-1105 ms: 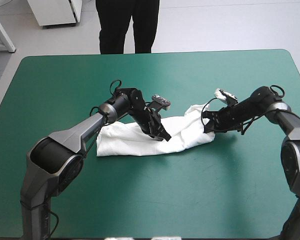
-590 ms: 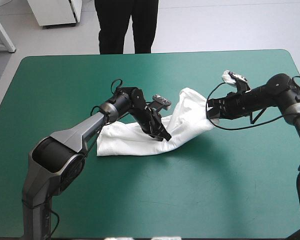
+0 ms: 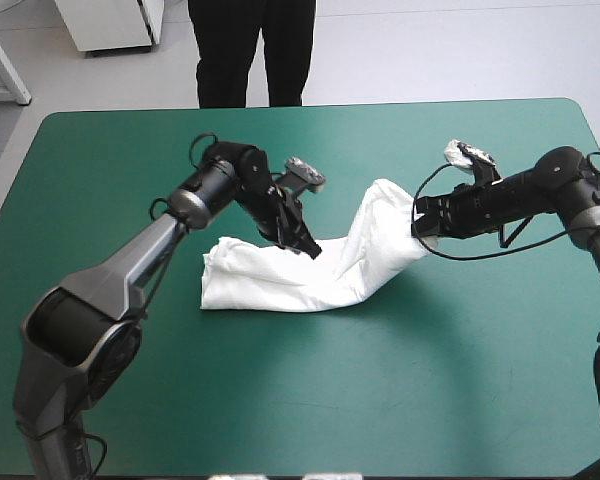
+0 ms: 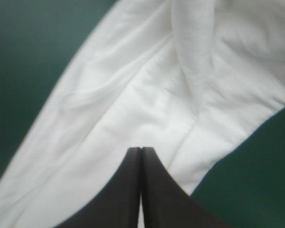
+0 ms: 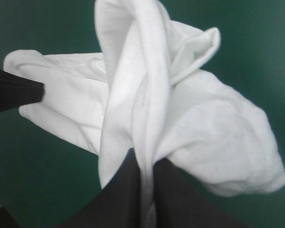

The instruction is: Fold the cloth

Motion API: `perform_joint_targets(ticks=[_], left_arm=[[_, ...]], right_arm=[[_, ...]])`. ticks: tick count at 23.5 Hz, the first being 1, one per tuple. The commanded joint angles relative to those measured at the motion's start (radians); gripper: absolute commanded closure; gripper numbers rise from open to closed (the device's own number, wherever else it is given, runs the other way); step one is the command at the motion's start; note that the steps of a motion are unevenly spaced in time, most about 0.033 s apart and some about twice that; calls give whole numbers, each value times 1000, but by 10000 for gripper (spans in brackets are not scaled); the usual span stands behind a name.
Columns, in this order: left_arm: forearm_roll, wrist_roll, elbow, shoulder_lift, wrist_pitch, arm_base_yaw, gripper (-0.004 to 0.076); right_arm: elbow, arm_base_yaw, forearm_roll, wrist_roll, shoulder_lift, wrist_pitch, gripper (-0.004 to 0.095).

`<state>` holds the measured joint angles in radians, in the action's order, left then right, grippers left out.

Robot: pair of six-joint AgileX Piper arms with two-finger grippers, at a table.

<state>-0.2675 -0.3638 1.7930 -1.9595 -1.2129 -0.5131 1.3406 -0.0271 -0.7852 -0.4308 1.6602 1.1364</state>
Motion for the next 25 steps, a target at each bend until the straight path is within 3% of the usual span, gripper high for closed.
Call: perform_joint_targets(ticks=[1, 5, 9, 16, 25], left_arm=[[46, 29, 64, 182, -53, 42, 734], [79, 60, 70, 437, -67, 148, 734], [87, 87, 68, 662, -65, 211, 734], [97, 115, 68, 748, -74, 211, 734], [95, 129, 68, 750, -74, 211, 734]], right_arm=[[33, -4, -130, -39, -54, -3, 923], [60, 87, -174, -69, -54, -9, 923], [115, 275, -178, -65, -52, -97, 923], [127, 446, -229, -79, 49, -200, 924], [280, 520, -258, -86, 218, -160, 893]])
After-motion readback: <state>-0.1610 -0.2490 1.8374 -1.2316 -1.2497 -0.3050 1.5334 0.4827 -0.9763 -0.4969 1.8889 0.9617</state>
